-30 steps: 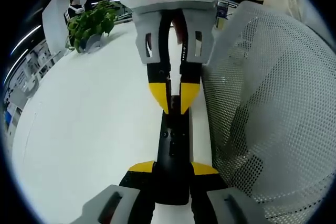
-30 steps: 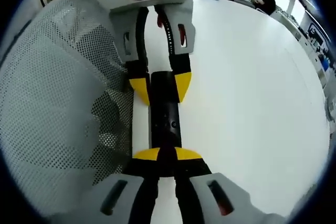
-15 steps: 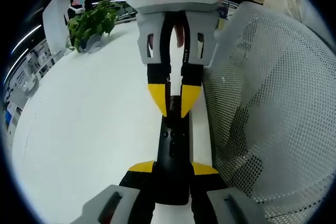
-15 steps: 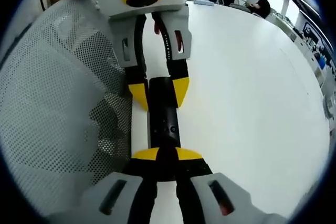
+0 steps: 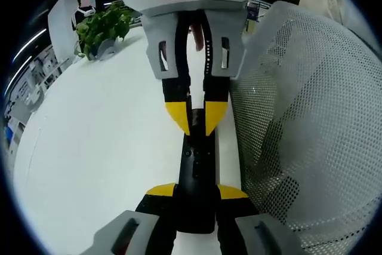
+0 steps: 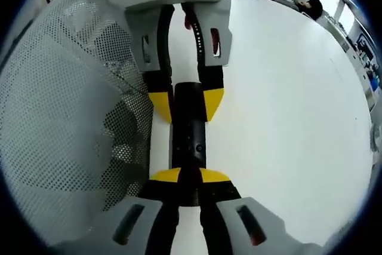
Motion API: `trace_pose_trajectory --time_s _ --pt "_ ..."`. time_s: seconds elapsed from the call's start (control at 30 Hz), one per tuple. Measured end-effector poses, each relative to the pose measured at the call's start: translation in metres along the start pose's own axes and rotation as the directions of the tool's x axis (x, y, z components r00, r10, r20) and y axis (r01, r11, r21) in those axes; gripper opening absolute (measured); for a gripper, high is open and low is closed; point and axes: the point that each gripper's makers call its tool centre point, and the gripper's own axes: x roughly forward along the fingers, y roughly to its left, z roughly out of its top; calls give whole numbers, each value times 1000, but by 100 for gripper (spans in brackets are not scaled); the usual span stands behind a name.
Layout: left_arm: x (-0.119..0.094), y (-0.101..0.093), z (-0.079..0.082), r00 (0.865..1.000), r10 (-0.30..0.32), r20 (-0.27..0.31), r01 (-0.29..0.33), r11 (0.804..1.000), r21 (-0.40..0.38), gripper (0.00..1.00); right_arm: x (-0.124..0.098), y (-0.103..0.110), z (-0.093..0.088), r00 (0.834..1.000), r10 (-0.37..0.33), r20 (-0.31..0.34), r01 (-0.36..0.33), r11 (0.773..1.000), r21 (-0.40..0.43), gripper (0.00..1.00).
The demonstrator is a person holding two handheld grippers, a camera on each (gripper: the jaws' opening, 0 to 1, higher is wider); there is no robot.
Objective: Press the specified remote control buttons in sequence, fully releasing each button before pressing the next.
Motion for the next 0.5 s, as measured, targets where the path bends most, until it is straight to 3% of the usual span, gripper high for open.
trace_pose_trajectory --time_s 0.2,0.3,0.37,0.5 --pt "0 0 0 1000 -1 0 1 1000 1 24 -2 2 0 999 -22 35 21 1000 4 9" --pt "0 0 0 1000 -1 -1 1 1000 1 24 -4 1 0 994 -51 98 44 997 70 9" --pt "0 0 0 1000 0 -2 0 1000 1 24 -4 1 -1 992 -55 110 50 997 51 9" --pt "0 0 0 1000 0 -1 0 1000 0 24 -3 -2 1 991 -49 126 35 993 112 8"
